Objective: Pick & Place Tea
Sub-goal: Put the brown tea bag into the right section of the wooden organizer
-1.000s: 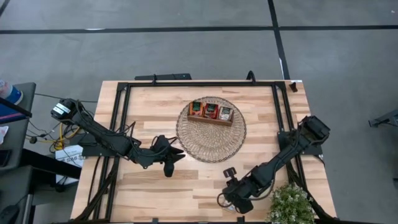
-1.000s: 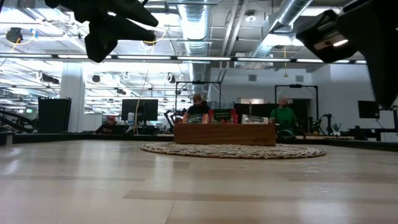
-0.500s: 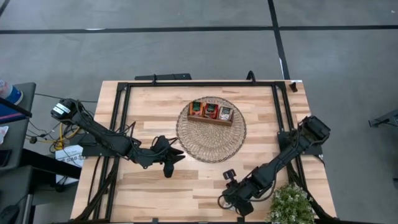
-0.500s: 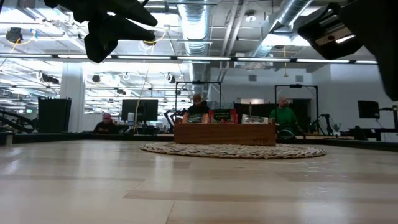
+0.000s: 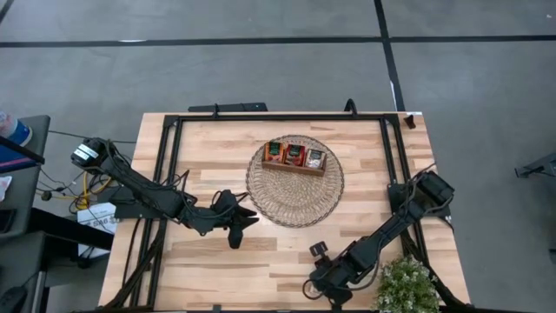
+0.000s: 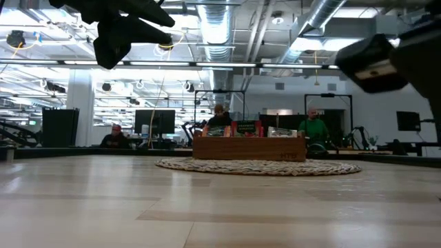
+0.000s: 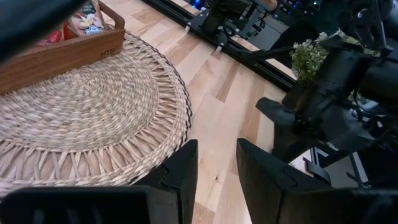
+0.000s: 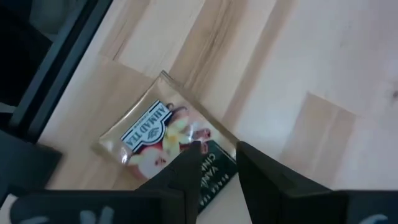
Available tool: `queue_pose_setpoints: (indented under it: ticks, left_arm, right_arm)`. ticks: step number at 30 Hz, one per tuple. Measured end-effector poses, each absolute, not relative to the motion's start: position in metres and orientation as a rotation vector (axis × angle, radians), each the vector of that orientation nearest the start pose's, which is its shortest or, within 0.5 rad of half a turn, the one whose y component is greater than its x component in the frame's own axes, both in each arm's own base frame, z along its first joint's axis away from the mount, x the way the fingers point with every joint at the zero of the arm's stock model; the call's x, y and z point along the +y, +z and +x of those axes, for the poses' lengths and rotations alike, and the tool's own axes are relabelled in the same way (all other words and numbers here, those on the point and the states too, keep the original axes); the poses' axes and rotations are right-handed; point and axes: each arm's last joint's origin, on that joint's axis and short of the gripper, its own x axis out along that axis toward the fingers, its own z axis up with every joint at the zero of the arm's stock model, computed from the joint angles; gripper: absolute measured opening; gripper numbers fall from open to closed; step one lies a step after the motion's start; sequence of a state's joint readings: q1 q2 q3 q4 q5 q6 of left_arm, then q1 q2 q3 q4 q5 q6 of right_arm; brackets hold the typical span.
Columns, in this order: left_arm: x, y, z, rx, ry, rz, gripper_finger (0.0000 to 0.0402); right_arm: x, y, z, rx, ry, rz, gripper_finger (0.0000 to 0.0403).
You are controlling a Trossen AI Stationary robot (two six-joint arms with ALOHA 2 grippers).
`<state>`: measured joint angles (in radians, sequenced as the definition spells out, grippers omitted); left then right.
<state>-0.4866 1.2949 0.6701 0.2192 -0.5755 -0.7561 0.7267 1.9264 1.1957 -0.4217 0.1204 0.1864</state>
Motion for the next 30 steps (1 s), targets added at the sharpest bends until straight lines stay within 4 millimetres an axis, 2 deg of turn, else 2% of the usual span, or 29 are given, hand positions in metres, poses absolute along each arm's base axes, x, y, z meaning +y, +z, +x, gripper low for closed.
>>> queue_pose_setpoints:
  ticks: [5, 16, 30]
  left_arm:
    - [-0.11, 0.227, 0.243, 0.296, 0.214, -0.54, 0.0101]
    - [-0.11, 0.227, 0.243, 0.296, 0.214, -0.54, 0.0101]
    - [-0.11, 0.227, 0.243, 0.296, 0.214, -0.54, 0.0101]
  right_arm:
    - [0.244, 0.147, 0.279, 1.112, 0.421, -0.334, 0.0093]
    - [0.226, 0.146, 0.295, 1.122, 0.394, -0.311, 0.0093]
    - [0.234, 0.126, 0.297, 1.157, 0.454, -0.297, 0.0093]
